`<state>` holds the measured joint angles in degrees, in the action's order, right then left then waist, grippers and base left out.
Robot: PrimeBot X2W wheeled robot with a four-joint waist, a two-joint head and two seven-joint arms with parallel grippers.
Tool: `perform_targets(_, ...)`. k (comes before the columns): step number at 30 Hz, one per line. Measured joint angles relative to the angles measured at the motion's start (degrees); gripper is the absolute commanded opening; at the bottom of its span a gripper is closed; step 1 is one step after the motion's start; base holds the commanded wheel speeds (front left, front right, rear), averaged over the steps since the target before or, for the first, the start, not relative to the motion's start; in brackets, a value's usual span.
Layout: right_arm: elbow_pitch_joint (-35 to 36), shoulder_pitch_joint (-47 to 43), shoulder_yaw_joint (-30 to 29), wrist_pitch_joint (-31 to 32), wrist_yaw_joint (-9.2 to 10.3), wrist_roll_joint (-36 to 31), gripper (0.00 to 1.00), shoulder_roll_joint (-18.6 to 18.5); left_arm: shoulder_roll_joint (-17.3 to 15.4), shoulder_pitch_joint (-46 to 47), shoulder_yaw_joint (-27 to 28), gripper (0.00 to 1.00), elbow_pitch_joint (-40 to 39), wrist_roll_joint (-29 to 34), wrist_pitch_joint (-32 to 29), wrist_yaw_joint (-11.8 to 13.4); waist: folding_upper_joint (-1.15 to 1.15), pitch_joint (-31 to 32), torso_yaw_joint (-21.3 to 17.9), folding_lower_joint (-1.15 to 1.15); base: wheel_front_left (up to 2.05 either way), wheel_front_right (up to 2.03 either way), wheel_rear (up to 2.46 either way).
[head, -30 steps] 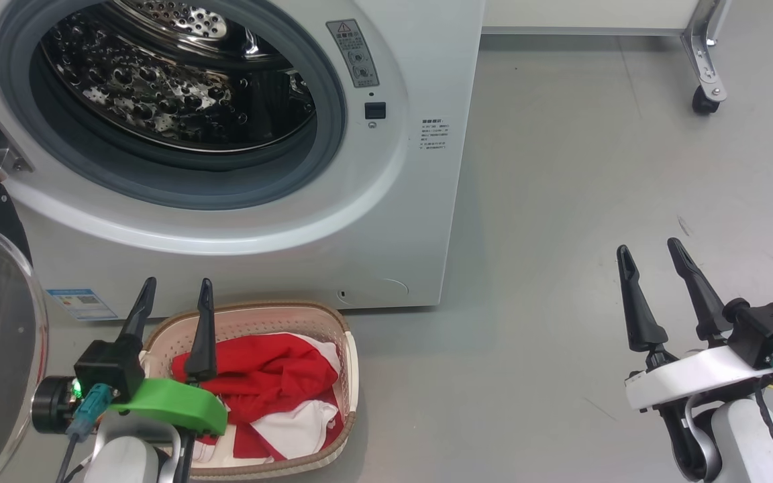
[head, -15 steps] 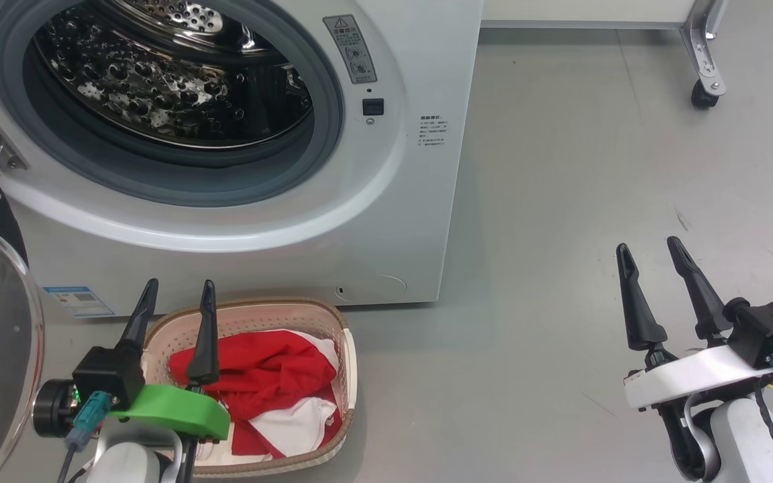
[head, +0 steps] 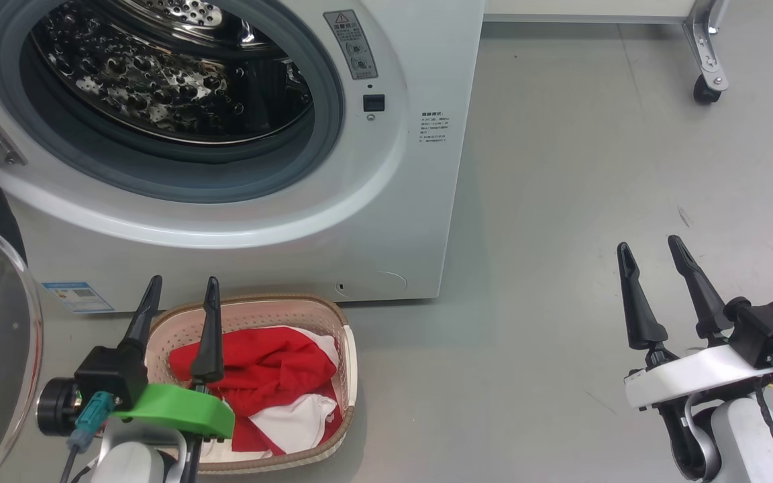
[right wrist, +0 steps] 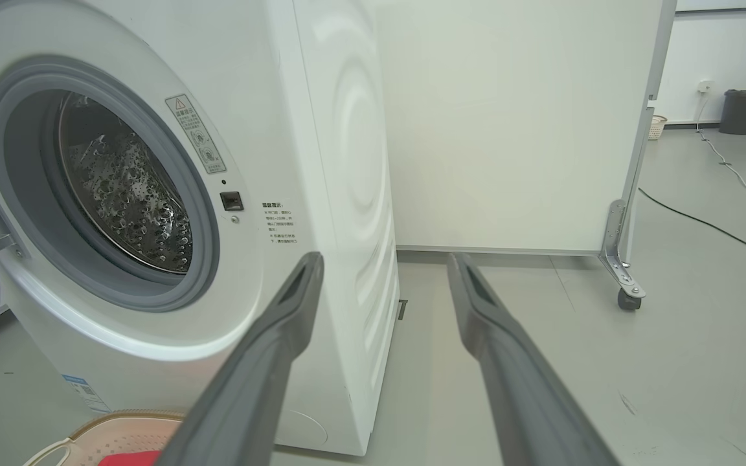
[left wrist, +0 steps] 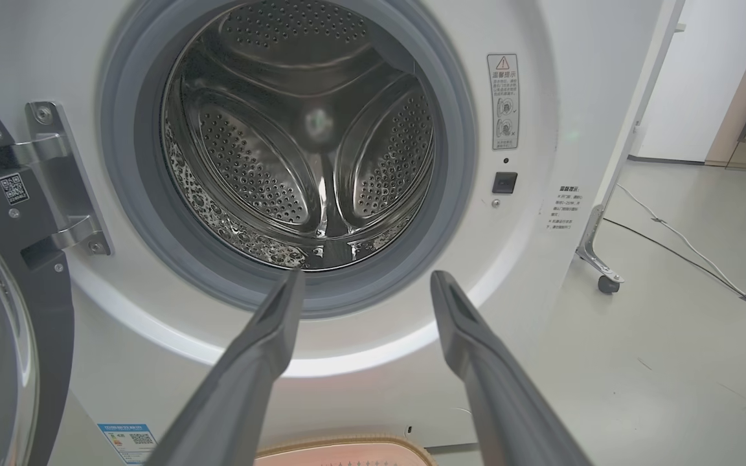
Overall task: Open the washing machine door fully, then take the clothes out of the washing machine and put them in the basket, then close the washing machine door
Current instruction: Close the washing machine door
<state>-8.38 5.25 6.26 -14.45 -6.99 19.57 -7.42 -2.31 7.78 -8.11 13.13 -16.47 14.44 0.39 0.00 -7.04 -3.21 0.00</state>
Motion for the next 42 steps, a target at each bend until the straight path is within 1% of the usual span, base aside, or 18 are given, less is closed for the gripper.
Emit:
perform_targets(11, 0.08, 0.0, 0.0, 0.0, 0.0, -0.49, 1.0, 0.0, 0.0, -0.74, -0.87, 1.0, -0.63, -0.18, 0.0, 0.58, 0.0, -0.02, 0.07, 0.0, 0.0, 0.0, 0.0)
perform_targets(34, 0.05, 0.0, 0.11, 0.0, 0.0, -0.49, 1.0, 0.12, 0.0, -1.2, -1.63, 1.0, -0.66, -0.62, 0.0, 0.84, 0.0, 0.08, -0.1, 0.0, 0.0, 0.0, 0.0)
perform_targets(42, -0.03, 0.01, 0.24, 0.0, 0.0, -0.49, 1.0, 0.13, 0.0, -1.25, -1.67, 1.0, -0.37, -2.56, 0.0, 1.16, 0.0, 0.09, -0.1, 0.0, -0.22, 0.22, 0.0)
